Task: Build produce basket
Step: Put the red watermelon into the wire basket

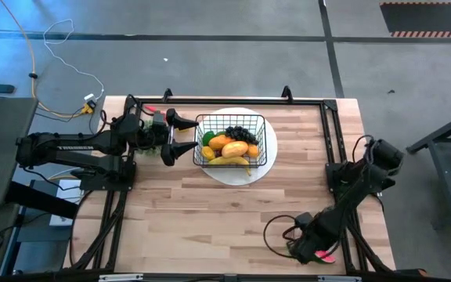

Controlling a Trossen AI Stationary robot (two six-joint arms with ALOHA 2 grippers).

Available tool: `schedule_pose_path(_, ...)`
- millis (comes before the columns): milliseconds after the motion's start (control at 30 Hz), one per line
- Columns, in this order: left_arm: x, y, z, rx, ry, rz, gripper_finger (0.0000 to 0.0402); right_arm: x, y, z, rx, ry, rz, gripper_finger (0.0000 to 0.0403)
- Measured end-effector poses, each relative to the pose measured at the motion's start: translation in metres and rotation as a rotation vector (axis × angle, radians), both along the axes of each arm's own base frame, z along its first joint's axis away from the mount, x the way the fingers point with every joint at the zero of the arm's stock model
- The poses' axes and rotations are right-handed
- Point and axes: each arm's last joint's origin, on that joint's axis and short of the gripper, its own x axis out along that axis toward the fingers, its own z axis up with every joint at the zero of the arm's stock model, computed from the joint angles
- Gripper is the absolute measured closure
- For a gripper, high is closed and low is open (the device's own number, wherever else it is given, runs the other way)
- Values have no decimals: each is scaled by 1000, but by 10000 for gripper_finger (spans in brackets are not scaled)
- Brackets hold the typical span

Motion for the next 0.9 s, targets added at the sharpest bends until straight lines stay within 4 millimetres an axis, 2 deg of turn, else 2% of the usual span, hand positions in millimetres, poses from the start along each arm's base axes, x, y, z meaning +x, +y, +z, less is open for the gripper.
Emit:
schedule_pose_path(333, 0, 0, 0, 0, 0, 0, 30, 2, 7, -46, -153, 135, 9, 199)
schedule_pose_path(900, 0, 1, 0, -4, -1, 39, 30, -5, 2, -58, -208, 202, 14, 199)
